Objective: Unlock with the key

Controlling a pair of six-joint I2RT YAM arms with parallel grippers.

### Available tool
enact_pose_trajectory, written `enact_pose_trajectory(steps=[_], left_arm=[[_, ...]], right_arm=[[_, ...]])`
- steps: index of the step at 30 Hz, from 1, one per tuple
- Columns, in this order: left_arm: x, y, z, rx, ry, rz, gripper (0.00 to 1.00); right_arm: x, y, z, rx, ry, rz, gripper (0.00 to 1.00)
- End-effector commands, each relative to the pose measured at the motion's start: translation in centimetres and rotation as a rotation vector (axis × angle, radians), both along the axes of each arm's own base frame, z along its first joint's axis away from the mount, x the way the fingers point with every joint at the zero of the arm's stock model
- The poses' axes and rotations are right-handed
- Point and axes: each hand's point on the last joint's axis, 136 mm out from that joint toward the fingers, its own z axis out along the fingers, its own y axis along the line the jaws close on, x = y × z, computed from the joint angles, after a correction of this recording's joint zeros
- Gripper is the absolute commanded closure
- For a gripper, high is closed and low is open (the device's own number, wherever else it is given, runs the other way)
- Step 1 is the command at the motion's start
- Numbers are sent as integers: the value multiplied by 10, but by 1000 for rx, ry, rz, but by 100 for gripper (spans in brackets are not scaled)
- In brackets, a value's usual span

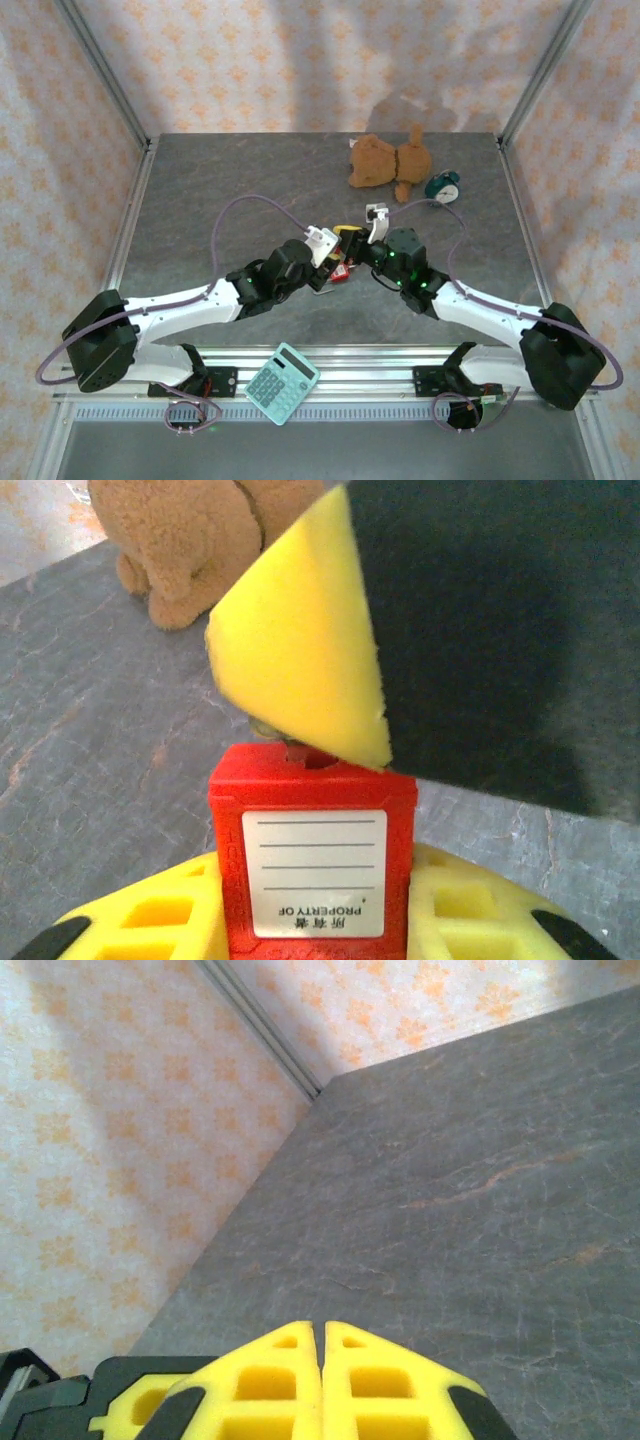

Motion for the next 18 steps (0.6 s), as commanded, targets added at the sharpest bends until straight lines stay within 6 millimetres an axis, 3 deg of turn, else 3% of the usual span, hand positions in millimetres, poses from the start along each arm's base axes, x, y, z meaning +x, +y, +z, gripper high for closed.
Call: enact_pose_trajectory(steps=[1, 10, 18], left_arm=[[18, 2, 132, -370, -293, 70, 76], [16, -20, 125, -319, -257, -29, 77], [16, -16, 120, -258, -261, -26, 77]], right_arm=[[-44, 13, -68, -135, 190, 157, 97], [-63, 31, -84, -220, 251, 332, 96], [-71, 36, -94, -242, 294, 387, 95]])
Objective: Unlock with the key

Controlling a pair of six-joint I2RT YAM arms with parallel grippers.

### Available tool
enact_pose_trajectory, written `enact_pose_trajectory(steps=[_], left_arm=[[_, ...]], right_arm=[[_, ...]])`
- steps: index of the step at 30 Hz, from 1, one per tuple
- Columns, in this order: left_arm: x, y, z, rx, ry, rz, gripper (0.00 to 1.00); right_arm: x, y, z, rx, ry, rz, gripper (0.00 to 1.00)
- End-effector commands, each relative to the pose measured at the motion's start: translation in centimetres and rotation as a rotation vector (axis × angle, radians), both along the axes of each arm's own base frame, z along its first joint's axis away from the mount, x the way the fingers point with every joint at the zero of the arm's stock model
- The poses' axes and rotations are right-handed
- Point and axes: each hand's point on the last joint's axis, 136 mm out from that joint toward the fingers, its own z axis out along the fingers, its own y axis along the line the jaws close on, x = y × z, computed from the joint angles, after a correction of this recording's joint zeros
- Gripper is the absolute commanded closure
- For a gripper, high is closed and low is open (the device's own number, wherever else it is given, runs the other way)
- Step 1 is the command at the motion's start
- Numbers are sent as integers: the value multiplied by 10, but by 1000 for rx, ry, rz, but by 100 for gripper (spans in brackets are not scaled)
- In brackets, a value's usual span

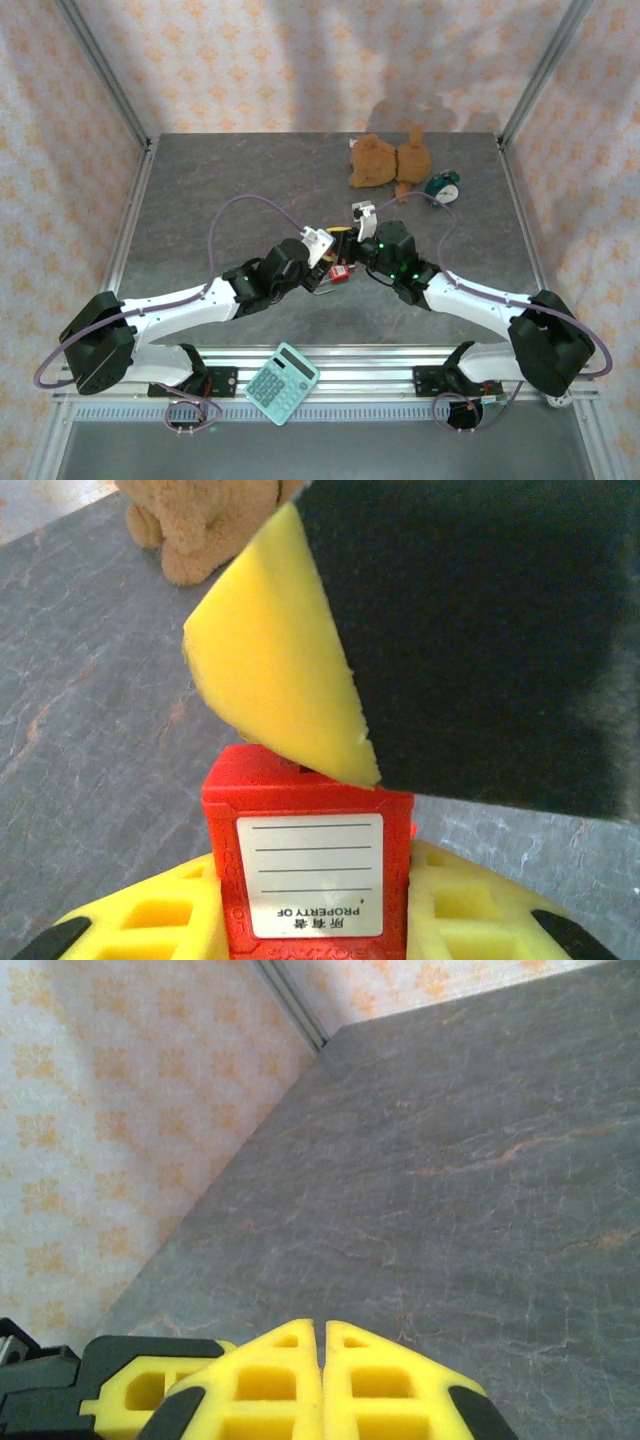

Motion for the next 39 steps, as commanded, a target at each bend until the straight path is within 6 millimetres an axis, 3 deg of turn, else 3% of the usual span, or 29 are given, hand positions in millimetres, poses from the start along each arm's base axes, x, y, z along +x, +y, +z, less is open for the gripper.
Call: enact_pose_trajectory(steps=[1, 9, 11, 16, 21, 31, 39], left_arm=[[19, -31, 136, -320, -317, -38, 77], [14, -27, 103, -254, -254, -36, 77], [11, -28, 93, -230, -234, -41, 77], [3, -30, 71, -189, -191, -49, 77], [2, -29, 61, -165, -175, -47, 77], [5, -34, 53, -127, -162, -49, 77], [9, -28, 54, -41, -183, -46, 77]], right_arm=[[-70, 12, -74, -160, 266, 264, 94], [-33, -17, -34, -147, 189, 34, 74], [-27, -23, -20, -121, 168, -5, 73], [-18, -36, 17, -24, 128, -57, 65], [-19, -46, 42, 25, 94, -78, 60], [-20, -60, 56, 51, 77, -122, 55], [-19, -68, 52, 15, 94, -143, 50]])
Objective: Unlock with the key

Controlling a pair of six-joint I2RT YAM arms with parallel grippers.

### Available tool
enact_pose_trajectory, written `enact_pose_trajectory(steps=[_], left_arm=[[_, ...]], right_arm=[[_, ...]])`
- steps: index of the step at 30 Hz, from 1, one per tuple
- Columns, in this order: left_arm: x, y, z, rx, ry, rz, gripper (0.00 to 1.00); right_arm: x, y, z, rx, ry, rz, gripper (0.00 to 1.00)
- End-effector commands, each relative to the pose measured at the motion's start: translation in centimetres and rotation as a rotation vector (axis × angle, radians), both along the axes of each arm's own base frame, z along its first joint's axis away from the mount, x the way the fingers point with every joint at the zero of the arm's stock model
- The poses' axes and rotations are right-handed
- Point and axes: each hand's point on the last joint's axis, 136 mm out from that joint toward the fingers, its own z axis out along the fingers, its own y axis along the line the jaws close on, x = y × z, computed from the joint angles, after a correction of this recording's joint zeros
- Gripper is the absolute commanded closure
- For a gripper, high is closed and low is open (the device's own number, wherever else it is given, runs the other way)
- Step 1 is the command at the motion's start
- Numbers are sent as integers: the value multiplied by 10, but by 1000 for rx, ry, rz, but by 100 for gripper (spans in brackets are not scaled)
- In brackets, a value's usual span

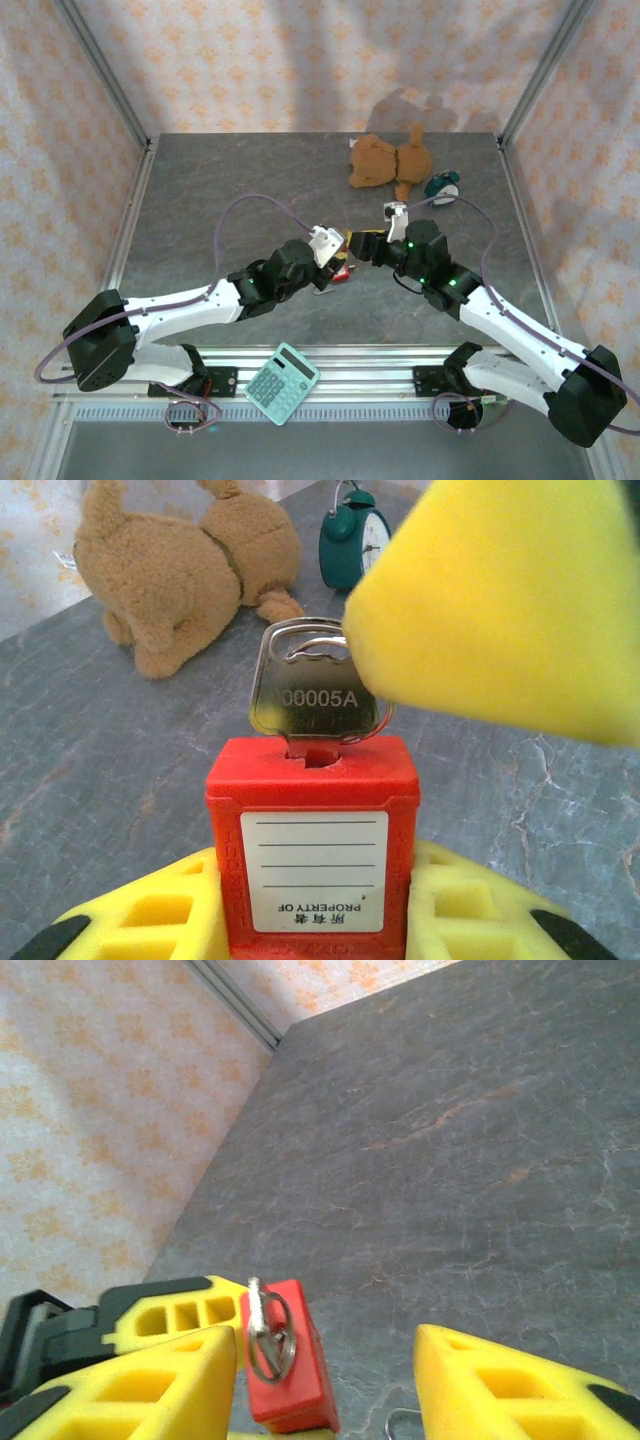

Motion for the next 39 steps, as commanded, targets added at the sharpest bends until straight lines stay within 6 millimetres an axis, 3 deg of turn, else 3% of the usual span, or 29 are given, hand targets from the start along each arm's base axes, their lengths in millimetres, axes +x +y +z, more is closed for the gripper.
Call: enact_pose_trajectory(steps=[1, 15, 22, 30, 39], left_arm=[[9, 1, 23, 28, -67, 26, 77], [23, 23, 21, 373, -231, 150, 77], [21, 25, 19, 579, -351, 184, 77], [12, 26, 0, 796, -485, 236, 77], [16, 28, -24, 930, -577, 299, 77]], right_arm=[[2, -4, 18, 8, -26, -18, 50], [15, -41, 16, 42, 52, -244, 41], [16, -45, 10, 26, 59, -241, 40], [17, -51, -6, 17, 101, -226, 40], [10, -38, -16, 0, 118, -128, 40]])
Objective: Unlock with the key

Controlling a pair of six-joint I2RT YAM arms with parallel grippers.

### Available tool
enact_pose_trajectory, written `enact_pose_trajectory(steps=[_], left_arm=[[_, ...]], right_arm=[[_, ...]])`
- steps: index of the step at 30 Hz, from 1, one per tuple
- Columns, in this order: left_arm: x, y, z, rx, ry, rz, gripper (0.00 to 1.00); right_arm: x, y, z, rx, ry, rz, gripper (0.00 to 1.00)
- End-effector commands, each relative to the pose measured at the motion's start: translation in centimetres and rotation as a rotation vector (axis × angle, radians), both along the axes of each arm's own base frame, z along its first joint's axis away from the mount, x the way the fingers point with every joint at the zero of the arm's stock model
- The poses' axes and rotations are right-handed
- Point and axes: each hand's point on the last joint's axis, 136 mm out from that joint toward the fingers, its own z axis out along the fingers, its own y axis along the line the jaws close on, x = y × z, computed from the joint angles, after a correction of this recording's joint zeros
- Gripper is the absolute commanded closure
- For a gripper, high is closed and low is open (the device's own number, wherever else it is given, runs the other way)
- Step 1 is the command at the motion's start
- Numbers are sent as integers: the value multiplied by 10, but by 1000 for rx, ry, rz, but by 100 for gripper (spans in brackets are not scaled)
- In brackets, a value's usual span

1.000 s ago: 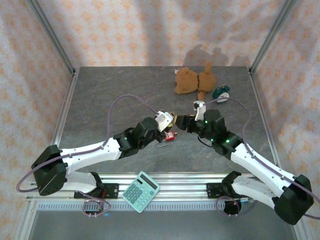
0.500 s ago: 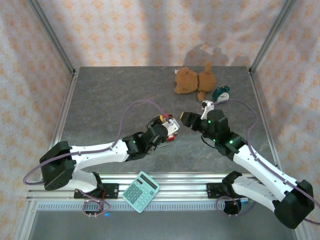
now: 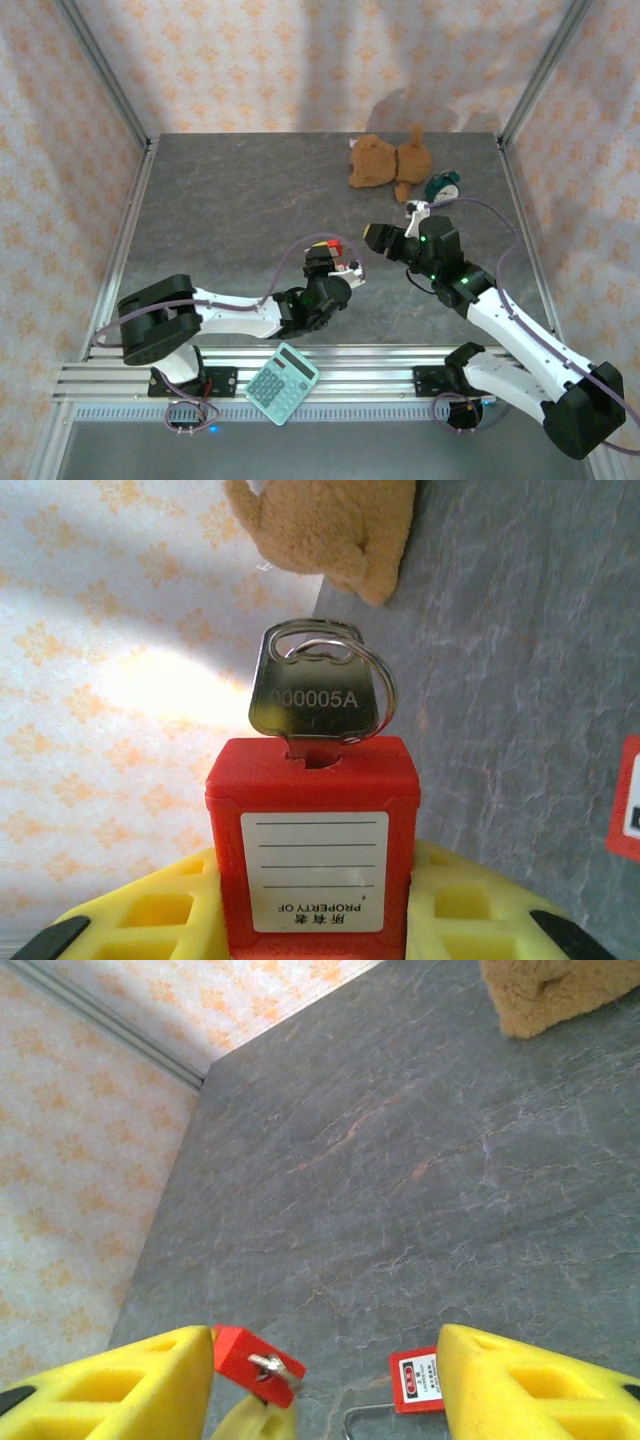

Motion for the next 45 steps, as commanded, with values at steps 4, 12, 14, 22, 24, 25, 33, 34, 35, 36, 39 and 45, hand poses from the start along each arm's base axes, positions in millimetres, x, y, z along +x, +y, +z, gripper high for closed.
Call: enact_pose_trajectory(steps=[4, 12, 14, 22, 24, 25, 33, 34, 35, 36, 39, 45], left_arm=[[6, 6, 12, 21, -129, 72, 77], [6, 9, 0, 74, -153, 82, 77], [6, 9, 0, 62, -167, 84, 77], [5, 6, -9, 91, -162, 70, 77], [4, 5, -9, 92, -164, 65, 77], [4, 4, -9, 93, -164, 63, 77], [1, 0, -6, 81, -159, 48, 78], [1, -1, -7, 79, -158, 44, 78], [0, -1, -7, 79, -158, 43, 78], [0, -2, -7, 79, -159, 42, 78], [-2, -3, -7, 83, -160, 36, 79], [-6, -8, -5, 83, -164, 25, 79]], right_arm=[[-8, 17, -16, -22, 17, 131, 40], [-10, 28, -43, -45, 81, 197, 40], [-11, 29, -50, -65, 102, 214, 41], [-7, 29, -57, -103, 106, 219, 41], [-5, 30, -55, -100, 101, 220, 41], [-4, 32, -55, -102, 102, 223, 41], [2, 42, -55, -83, 114, 254, 41], [3, 42, -53, -84, 108, 256, 41], [3, 42, -53, -86, 107, 256, 41], [3, 42, -54, -88, 108, 253, 41], [5, 38, -58, -102, 109, 228, 41], [10, 37, -67, -129, 132, 214, 43]])
